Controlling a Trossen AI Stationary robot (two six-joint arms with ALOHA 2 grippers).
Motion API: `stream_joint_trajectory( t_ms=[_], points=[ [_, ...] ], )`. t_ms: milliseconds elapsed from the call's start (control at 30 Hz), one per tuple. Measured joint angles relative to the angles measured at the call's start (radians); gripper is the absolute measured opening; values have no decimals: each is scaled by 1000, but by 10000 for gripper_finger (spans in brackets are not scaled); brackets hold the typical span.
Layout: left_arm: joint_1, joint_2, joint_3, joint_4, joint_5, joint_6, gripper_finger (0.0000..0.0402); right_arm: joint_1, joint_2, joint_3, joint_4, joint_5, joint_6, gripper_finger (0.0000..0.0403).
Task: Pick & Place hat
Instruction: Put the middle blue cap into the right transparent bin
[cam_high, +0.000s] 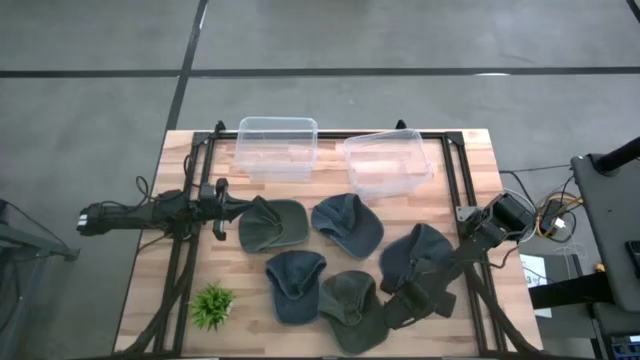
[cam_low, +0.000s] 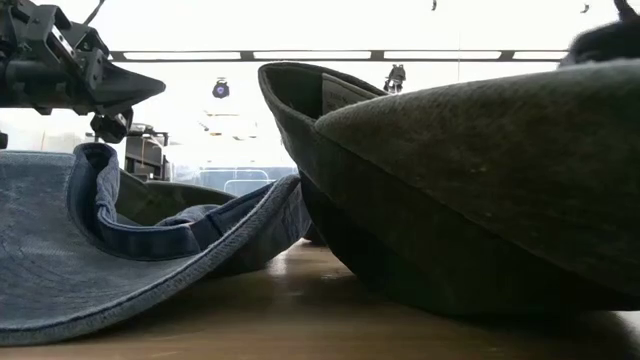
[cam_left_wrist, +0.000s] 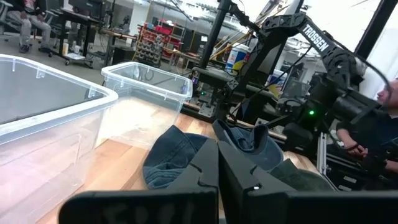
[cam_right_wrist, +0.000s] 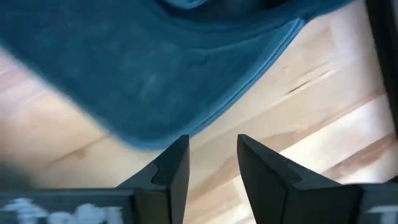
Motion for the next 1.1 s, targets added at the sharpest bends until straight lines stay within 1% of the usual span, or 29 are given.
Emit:
stream_joint_trajectory(
  t_ms=[133, 500, 667, 900, 1100],
  points=[
    [0, 0, 0, 0, -1, -5, 0, 4, -1, 20, -30, -9, 1, 134],
    [0, 0, 0, 0, -1, -6, 0, -7, 2, 7, -62, -11, 20, 121],
    [0, 0, 1, 2, -18, -6, 0, -10, 2, 6, -110, -29, 30, 123],
    [0, 0, 7, -1, -19, -3, 0, -9, 2, 3, -113, -34, 31, 132],
    [0, 0, 7, -1, -19, -5, 0, -8, 2, -36, -101, -40, 31, 127]
  ],
)
